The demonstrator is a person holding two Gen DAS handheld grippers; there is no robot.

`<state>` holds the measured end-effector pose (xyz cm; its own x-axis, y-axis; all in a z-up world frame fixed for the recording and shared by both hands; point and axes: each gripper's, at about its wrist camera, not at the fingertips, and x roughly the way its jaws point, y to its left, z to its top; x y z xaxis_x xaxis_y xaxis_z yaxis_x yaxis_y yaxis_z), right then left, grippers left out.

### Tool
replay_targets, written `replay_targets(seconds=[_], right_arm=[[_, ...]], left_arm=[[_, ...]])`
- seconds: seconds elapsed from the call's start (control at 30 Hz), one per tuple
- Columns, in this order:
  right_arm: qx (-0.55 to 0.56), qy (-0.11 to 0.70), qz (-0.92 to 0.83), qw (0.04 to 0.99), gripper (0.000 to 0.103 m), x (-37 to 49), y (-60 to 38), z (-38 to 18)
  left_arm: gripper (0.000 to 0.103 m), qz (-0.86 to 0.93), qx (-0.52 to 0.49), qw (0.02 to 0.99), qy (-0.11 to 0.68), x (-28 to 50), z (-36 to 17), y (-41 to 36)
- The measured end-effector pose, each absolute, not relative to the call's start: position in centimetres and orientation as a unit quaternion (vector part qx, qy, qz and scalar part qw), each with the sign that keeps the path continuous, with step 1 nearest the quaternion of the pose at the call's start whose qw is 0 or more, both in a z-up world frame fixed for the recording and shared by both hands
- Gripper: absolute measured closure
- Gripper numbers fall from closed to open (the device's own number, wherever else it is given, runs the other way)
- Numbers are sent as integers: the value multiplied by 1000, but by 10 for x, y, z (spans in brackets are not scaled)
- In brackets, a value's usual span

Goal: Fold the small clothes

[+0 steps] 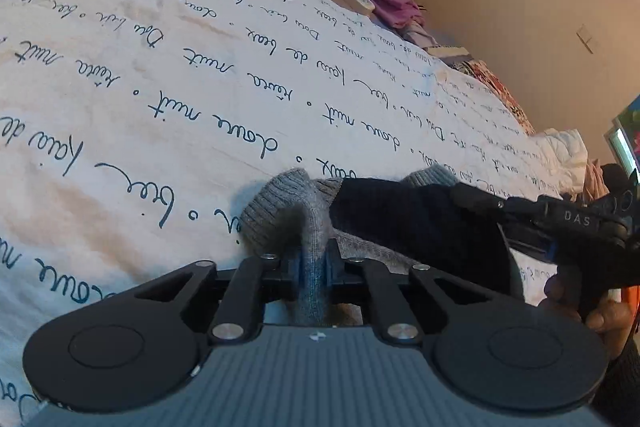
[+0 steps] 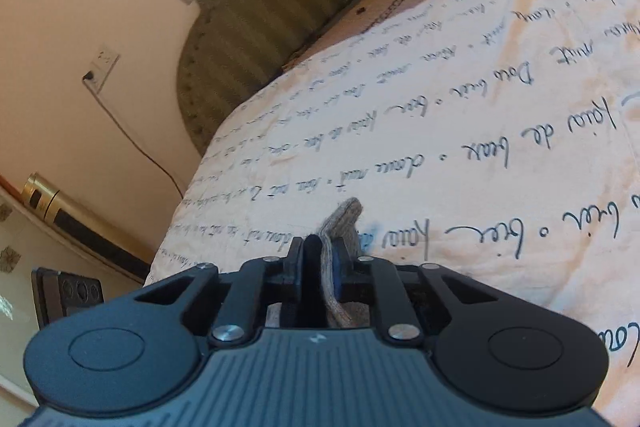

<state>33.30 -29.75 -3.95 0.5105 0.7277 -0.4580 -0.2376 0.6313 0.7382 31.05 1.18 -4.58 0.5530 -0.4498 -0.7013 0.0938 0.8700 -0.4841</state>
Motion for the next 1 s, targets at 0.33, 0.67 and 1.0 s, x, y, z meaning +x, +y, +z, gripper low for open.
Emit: replay_targets(seconds=[0.33, 0.67, 1.0], right_arm=[[276, 387, 258, 841, 34, 258, -365, -47], [225, 450, 295, 812, 34, 179, -368, -69], [280, 475, 322, 770, 82, 177, -353, -77]], left_arm=[[33, -160, -303, 846, 409, 221, -49, 56], [30, -218, -314, 818, 429, 159, -69, 19], [82, -227, -290, 810, 457, 167, -70, 0]])
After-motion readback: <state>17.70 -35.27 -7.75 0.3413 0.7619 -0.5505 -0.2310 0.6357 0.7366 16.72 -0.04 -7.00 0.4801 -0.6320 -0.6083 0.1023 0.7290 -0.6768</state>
